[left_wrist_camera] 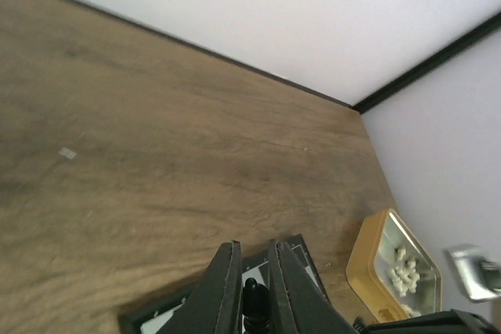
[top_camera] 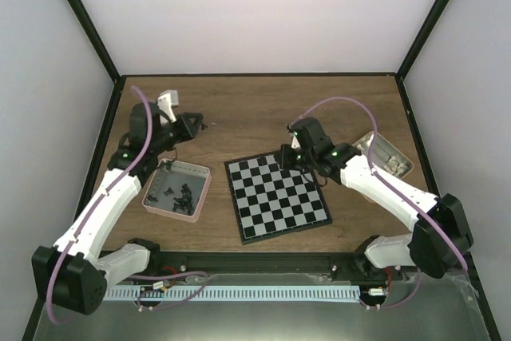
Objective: Set up the chess pieces on the board
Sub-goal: Place the chess piece on the chessboard, then move the chess piece to the chessboard.
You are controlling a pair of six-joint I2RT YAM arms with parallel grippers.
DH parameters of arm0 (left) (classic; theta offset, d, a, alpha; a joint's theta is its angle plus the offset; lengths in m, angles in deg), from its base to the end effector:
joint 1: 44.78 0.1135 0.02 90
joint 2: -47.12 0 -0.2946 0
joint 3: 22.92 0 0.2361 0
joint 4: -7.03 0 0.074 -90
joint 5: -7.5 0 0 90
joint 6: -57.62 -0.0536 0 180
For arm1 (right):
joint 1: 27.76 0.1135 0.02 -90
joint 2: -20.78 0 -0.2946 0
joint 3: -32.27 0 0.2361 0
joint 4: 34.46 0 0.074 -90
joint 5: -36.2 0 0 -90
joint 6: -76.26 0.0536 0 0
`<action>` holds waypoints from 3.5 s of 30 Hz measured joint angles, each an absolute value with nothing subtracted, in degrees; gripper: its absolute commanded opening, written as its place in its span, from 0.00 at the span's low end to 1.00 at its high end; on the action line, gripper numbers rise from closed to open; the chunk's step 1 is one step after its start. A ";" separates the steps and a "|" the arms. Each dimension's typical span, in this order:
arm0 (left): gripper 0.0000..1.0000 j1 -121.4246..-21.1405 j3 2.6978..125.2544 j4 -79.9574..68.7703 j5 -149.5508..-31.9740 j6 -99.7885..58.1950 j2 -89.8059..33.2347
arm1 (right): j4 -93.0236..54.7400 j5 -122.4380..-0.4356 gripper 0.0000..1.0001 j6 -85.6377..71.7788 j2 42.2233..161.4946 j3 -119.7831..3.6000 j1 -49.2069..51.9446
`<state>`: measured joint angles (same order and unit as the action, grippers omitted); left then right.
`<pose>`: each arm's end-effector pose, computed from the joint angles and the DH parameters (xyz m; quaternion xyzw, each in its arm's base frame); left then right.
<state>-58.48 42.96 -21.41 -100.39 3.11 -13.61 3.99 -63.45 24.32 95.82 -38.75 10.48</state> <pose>0.2156 -0.0695 0.3423 -0.0720 0.8264 -0.3441 0.4398 0.2089 0.1761 0.2959 -0.0353 0.9119 0.3086 0.2682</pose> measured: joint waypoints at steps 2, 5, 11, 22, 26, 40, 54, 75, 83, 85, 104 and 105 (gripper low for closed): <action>0.04 -61.41 45.89 -20.63 -99.36 -0.96 -15.86 | 9.61 -61.87 0.07 22.02 96.52 -38.44 9.63; 0.04 -65.25 49.54 -20.17 -98.38 -7.19 -17.76 | 15.73 -59.49 0.07 19.53 99.23 -38.47 9.30; 0.05 -67.11 51.20 -19.55 -97.00 -14.14 -16.91 | 25.23 -56.60 0.08 15.47 109.62 -40.32 9.28; 0.08 -67.07 48.95 -19.18 -97.57 -15.97 -11.99 | 31.64 -54.33 0.35 12.74 116.85 -48.04 9.28; 0.08 -67.07 48.65 -18.57 -98.23 -15.91 -11.79 | 31.33 -54.35 0.34 13.85 116.72 -48.06 9.28; 0.08 -67.07 47.71 -17.39 -99.21 -15.58 -11.73 | 27.59 -53.44 0.20 17.65 114.25 -44.48 9.50; 0.08 -67.07 46.85 -17.17 -99.30 -15.14 -11.64 | 23.31 -48.01 0.06 19.82 114.84 -44.52 9.48; 0.08 -67.07 46.31 -16.78 -99.36 -14.60 -11.88 | 7.86 -43.73 0.08 21.26 118.73 -45.09 1.85; 0.08 -67.07 46.29 -16.76 -99.54 -14.60 -12.34 | 4.36 -45.20 0.09 21.48 119.30 -45.09 0.40; 0.08 -67.07 46.24 -16.76 -99.56 -14.60 -12.34 | 3.77 -45.68 0.10 21.65 119.41 -45.09 0.19; 0.08 -67.07 46.07 -16.74 -99.71 -14.57 -12.71 | 6.06 -46.24 0.20 23.49 119.87 -45.53 0.05; 0.08 -67.07 46.07 -16.74 -99.71 -14.57 -12.71 | 6.17 -46.29 0.23 23.51 119.89 -45.53 0.05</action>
